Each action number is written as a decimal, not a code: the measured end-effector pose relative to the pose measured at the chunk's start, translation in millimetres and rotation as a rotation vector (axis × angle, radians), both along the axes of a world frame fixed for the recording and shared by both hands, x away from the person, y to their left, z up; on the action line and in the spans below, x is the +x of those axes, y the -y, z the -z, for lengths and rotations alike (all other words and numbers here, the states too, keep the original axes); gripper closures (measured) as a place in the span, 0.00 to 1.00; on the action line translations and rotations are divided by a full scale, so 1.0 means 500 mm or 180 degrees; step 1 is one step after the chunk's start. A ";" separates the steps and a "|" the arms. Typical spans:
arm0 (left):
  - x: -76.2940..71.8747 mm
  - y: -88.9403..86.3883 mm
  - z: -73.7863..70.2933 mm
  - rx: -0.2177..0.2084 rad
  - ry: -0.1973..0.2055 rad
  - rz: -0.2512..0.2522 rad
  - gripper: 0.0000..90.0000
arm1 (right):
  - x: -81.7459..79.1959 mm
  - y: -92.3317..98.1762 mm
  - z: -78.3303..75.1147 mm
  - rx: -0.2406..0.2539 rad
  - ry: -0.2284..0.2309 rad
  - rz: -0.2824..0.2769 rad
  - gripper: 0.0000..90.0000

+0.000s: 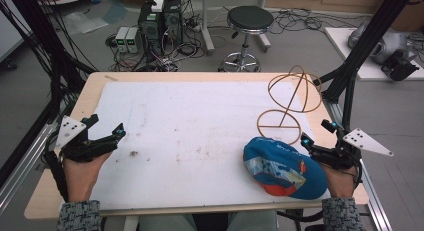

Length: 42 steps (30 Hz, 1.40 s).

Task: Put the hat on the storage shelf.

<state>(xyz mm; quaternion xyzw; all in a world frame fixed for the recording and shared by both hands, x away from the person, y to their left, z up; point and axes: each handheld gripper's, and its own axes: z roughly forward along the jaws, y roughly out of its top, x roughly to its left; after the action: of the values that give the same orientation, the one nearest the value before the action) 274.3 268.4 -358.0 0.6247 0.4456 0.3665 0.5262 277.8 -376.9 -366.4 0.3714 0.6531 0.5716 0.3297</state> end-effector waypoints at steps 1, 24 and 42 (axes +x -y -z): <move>0.000 0.000 0.000 0.0011 0.0001 -0.0002 0.14 | 0.000 0.000 0.000 0.0000 0.0000 0.0000 0.13; 0.005 0.010 -0.006 0.0006 0.0029 0.0067 0.15 | -0.004 -0.031 0.002 -0.0193 -0.0075 -0.0266 0.13; 0.006 0.014 -0.006 0.0018 0.0021 0.0084 0.15 | 0.003 -0.090 0.016 -0.0293 -0.0217 -0.0958 0.17</move>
<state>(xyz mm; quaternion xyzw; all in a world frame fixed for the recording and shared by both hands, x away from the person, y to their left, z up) 277.2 261.6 -355.2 0.6307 0.4346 0.3629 0.5307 279.1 -331.9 -374.1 0.2731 0.7377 0.5711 0.2347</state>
